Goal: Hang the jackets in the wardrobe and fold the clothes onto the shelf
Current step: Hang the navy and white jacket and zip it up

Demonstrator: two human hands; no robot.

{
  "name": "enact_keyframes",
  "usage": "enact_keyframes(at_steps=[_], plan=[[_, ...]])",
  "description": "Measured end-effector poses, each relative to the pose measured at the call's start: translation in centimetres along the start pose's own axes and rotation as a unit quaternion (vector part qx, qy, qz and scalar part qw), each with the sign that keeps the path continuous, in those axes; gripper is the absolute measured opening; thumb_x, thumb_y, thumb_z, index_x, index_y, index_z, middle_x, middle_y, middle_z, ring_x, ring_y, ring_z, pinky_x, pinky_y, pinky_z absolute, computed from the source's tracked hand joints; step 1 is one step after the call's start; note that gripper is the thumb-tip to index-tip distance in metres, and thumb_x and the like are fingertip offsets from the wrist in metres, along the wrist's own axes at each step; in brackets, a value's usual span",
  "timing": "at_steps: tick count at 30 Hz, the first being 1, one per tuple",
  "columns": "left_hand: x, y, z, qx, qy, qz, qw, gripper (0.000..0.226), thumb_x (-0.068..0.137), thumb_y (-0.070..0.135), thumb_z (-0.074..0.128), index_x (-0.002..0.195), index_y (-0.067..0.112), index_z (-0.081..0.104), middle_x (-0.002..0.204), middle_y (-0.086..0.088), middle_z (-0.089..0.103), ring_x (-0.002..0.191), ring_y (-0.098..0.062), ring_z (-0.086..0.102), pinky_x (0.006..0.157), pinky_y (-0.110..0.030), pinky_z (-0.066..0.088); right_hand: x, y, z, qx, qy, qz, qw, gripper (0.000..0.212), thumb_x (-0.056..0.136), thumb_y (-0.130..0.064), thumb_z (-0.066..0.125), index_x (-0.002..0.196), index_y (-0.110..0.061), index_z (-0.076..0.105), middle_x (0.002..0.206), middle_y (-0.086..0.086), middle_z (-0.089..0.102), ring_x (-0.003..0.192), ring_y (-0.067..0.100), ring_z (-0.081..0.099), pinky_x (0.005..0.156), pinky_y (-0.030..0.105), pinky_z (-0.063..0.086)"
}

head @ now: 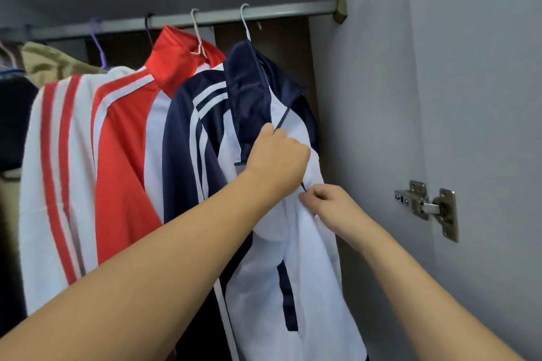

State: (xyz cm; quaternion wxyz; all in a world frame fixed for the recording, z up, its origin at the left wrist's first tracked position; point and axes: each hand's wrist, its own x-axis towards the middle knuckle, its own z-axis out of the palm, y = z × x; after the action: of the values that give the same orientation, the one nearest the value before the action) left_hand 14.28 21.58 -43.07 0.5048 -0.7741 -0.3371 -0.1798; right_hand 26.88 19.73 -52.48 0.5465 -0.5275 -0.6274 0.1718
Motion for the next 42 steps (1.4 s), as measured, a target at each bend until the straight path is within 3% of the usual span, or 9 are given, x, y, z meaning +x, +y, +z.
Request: enact_keyframes(at_steps=[4,8,14,18,26,28,32,37,42], plan=[[-0.3,0.7,-0.6,0.011,0.018,0.039,0.999,0.022,0.076,-0.002,0.038,0.067,0.018,0.033,0.06,0.003,0.031,0.073,-0.023,0.035,0.078,-0.037,0.016,0.1,0.9,0.3,-0.151,0.028,-0.003,0.988,0.039,0.095,-0.03,0.054,0.065,-0.015,0.035,0.058,-0.002,0.036,0.054,0.015,0.032,0.052,0.027,0.027],[0.7,-1.4,-1.4,0.027,0.063,-0.015,0.998,0.018,0.074,-0.001,0.04,0.067,0.016,0.037,0.059,0.001,0.031,0.071,-0.024,0.035,0.077,-0.038,0.02,-0.2,2.1,0.0,-0.341,-0.081,0.111,0.93,0.034,0.089,-0.023,0.055,0.06,-0.016,0.039,0.06,-0.001,0.044,0.057,0.02,0.042,0.054,0.026,0.033],[2.4,-3.6,-1.5,0.062,0.072,-0.016,0.995,0.024,0.078,0.002,0.05,0.066,0.018,0.038,0.06,0.004,0.034,0.075,-0.023,0.033,0.076,-0.035,0.015,2.2,-2.6,-0.8,-0.178,-0.034,0.058,0.982,0.036,0.085,-0.034,0.063,0.061,-0.018,0.04,0.058,-0.006,0.045,0.054,0.015,0.042,0.053,0.026,0.033],[4.1,-4.4,-1.8,0.075,0.118,0.004,0.99,0.016,0.081,0.006,0.049,0.073,0.019,0.048,0.061,0.005,0.036,0.08,-0.023,0.028,0.079,-0.037,0.015,4.6,-5.3,-0.3,-0.262,0.055,-0.034,0.963,0.04,0.09,-0.024,0.058,0.06,-0.016,0.032,0.058,-0.002,0.038,0.053,0.018,0.035,0.051,0.028,0.027],[9.4,-8.9,-2.9,0.025,0.123,-0.123,0.985,0.013,0.089,0.02,0.053,0.085,0.022,0.066,0.081,0.0,0.06,0.089,-0.025,0.037,0.093,-0.046,0.024,7.4,-8.5,-1.6,-0.435,-0.2,0.14,0.867,0.017,0.096,-0.023,0.056,0.088,-0.01,0.065,0.088,-0.003,0.071,0.077,0.018,0.062,0.089,0.034,0.052],[11.1,-9.8,-2.8,0.0,0.087,-0.115,0.99,0.01,0.09,0.022,0.053,0.085,0.023,0.061,0.079,-0.001,0.055,0.087,-0.023,0.033,0.092,-0.046,0.024,9.2,-9.6,-2.6,-0.379,-0.204,0.123,0.894,0.02,0.093,-0.031,0.063,0.089,-0.012,0.064,0.085,-0.005,0.07,0.077,0.017,0.063,0.088,0.037,0.054],[13.6,-11.5,-2.7,-0.033,0.047,-0.083,0.995,0.018,0.093,0.028,0.052,0.076,0.022,0.056,0.07,0.002,0.049,0.084,-0.023,0.042,0.099,-0.049,0.023,13.0,-11.3,-3.3,-0.191,-0.015,-0.014,0.981,0.033,0.09,-0.032,0.063,0.069,-0.011,0.05,0.066,0.006,0.058,0.056,0.02,0.05,0.056,0.028,0.04],[15.8,-15.0,-3.0,-0.024,0.059,-0.137,0.988,0.024,0.089,0.023,0.048,0.065,0.021,0.048,0.064,0.002,0.049,0.06,-0.019,0.038,0.094,-0.047,0.027,15.2,-10.2,-1.4,-0.254,-0.018,0.015,0.967,0.023,0.086,-0.019,0.056,0.066,-0.01,0.05,0.057,0.007,0.062,0.055,0.022,0.055,0.054,0.025,0.04],[16.4,-16.7,-1.2,-0.154,-0.001,-0.17,0.973,0.012,0.095,0.024,0.052,0.093,0.014,0.059,0.091,-0.006,0.057,0.083,-0.032,0.053,0.076,-0.04,0.038,16.8,-11.3,-1.2,-0.32,-0.031,0.028,0.946,0.017,0.083,-0.019,0.052,0.069,-0.01,0.052,0.059,0.006,0.064,0.055,0.022,0.055,0.059,0.028,0.045]])
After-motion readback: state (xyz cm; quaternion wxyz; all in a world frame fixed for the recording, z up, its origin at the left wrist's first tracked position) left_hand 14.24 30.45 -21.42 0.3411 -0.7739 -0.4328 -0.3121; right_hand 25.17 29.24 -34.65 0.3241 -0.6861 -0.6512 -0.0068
